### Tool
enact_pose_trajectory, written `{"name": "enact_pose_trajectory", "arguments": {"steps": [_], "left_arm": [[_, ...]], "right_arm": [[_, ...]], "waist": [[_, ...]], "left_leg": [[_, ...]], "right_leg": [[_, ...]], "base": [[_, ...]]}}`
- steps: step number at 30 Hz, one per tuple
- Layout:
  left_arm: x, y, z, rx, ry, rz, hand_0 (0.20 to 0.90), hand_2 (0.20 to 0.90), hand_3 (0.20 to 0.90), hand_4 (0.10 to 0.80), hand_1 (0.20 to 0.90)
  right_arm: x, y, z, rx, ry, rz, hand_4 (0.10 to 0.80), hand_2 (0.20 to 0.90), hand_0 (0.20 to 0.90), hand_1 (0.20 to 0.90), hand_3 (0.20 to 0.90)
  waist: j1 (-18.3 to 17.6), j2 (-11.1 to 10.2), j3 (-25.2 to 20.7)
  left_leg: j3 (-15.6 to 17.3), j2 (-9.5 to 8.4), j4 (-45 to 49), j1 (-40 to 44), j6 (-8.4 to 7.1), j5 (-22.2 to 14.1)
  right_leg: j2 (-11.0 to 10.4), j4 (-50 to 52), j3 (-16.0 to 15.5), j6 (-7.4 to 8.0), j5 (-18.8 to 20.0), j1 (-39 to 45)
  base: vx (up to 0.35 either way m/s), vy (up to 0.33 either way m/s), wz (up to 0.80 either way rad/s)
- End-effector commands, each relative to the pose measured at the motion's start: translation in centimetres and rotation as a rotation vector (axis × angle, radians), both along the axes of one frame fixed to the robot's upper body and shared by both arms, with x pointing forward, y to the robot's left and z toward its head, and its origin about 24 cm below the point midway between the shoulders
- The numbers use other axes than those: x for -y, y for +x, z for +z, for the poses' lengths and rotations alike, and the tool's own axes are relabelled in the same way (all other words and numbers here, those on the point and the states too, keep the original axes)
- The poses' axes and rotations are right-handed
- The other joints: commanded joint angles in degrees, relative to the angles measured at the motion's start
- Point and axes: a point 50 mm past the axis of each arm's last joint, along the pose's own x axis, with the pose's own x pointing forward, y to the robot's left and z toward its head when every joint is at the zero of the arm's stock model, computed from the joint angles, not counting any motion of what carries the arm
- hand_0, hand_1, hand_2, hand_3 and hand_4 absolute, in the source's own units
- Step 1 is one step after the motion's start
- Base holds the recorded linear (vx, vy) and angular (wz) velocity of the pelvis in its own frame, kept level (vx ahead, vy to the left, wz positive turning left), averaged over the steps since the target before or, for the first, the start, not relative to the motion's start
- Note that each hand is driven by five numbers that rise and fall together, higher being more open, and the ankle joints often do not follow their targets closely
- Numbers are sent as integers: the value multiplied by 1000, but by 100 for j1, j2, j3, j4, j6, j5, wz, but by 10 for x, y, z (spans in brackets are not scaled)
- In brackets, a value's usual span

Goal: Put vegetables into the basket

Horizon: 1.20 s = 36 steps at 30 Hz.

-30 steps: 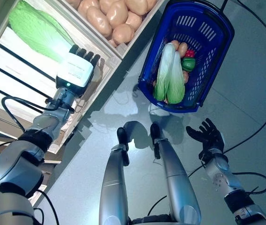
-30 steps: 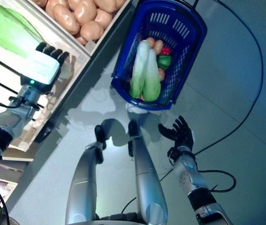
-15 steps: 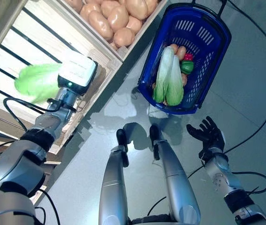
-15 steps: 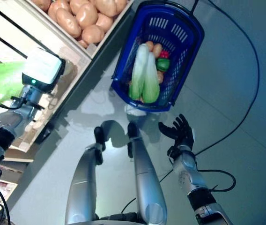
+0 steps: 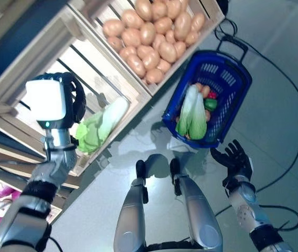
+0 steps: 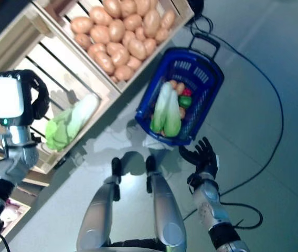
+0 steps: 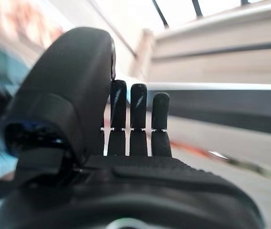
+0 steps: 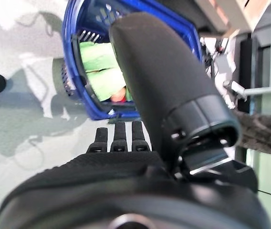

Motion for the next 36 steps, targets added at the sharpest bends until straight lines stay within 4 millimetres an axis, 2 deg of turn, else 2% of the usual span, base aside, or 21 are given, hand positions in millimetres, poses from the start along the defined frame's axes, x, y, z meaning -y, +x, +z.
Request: {"name": "enact_pose_trajectory", "arguments": {"steps": [1, 5, 8, 12, 13, 14, 15, 21, 25, 29, 36], "left_arm": [[22, -16, 22, 289, -220, -197, 300, 300, 300, 400, 300], [38, -29, 12, 227, -301, -295, 300, 300, 300, 400, 300], [40, -32, 7, 170, -309, -307, 300, 300, 300, 400, 300], [39, -28, 0, 32, -315, -292, 300, 300, 300, 400, 300], [37, -21, -2, -58, -317, -276, 300, 300, 300, 400, 300], [37, -19, -4, -92, -316, -268, 347, 347, 347, 431, 347], [35, -14, -6, -161, -313, -242, 900, 900, 900, 800, 900], [33, 4, 5, -246, -303, -228, 900, 900, 900, 800, 900], [35, 22, 15, -308, -288, -202, 900, 900, 900, 800, 900], [36, 33, 24, -323, -304, -189, 900, 900, 900, 800, 900], [35, 46, 22, -349, -396, -168, 900, 900, 900, 800, 900]], "right_arm": [[7, -5, 24, 151, -57, -52, 800, 900, 900, 900, 900], [6, -12, 16, 105, -67, -46, 800, 900, 900, 900, 900], [7, -16, 12, 81, -68, -50, 800, 900, 900, 900, 900], [9, -17, 9, 59, -74, -46, 800, 900, 900, 900, 900], [11, -15, 10, 61, -78, -41, 800, 900, 900, 900, 900], [11, -14, 10, 63, -80, -41, 800, 900, 900, 900, 900], [12, -11, 12, 67, -79, -40, 800, 900, 900, 900, 900], [14, 0, 24, 102, -89, -29, 800, 900, 900, 900, 900], [14, 8, 31, 118, -95, -27, 800, 900, 900, 900, 900], [12, 14, 36, 133, -114, -6, 800, 900, 900, 900, 900], [9, 14, 30, 99, -136, 47, 800, 900, 900, 900, 900]], "waist": [[182, 40, -603], [310, 73, -946], [353, 73, -1100], [383, 59, -1142], [372, 61, -1063], [366, 60, -1028], [358, 59, -956], [253, 39, -359], [143, -1, -21], [45, -40, -5], [-45, -224, -5]], "left_leg": [[-120, -509, -293, 8, 304, 166], [-263, -533, -686, 460, 324, 239], [-300, -518, -849, 715, 333, 247], [-266, -485, -868, 865, 355, 197], [-221, -464, -808, 832, 362, 174], [-208, -461, -780, 812, 368, 166], [-187, -455, -715, 762, 381, 148], [-54, -416, -219, 246, 423, 138], [-23, -367, 115, -228, 413, 189], [71, -280, 457, -869, 412, 185], [158, -161, 860, -1501, 412, 115]], "right_leg": [[-371, -1159, -249, 211, 643, 699], [-399, -1529, -343, 234, 731, 1172], [-393, -1678, -392, 235, 735, 1442], [-361, -1732, -467, 207, 686, 1627], [-340, -1682, -487, 198, 657, 1612], [-333, -1658, -487, 194, 650, 1592], [-322, -1598, -488, 189, 632, 1541], [-242, -1202, -413, 129, 621, 1095], [-135, -884, -254, 86, 612, 670], [-24, -560, -144, 10, 534, 100], [64, -247, -52, -36, 435, -435]], "base": [[52, -4, 13], [103, -12, 8], [135, -13, 18], [76, -20, 11], [0, 0, 0], [-32, -31, 5], [-46, -29, 7], [-72, -36, -1], [-69, -20, -4], [-39, 24, -10], [13, 20, -10]]}}
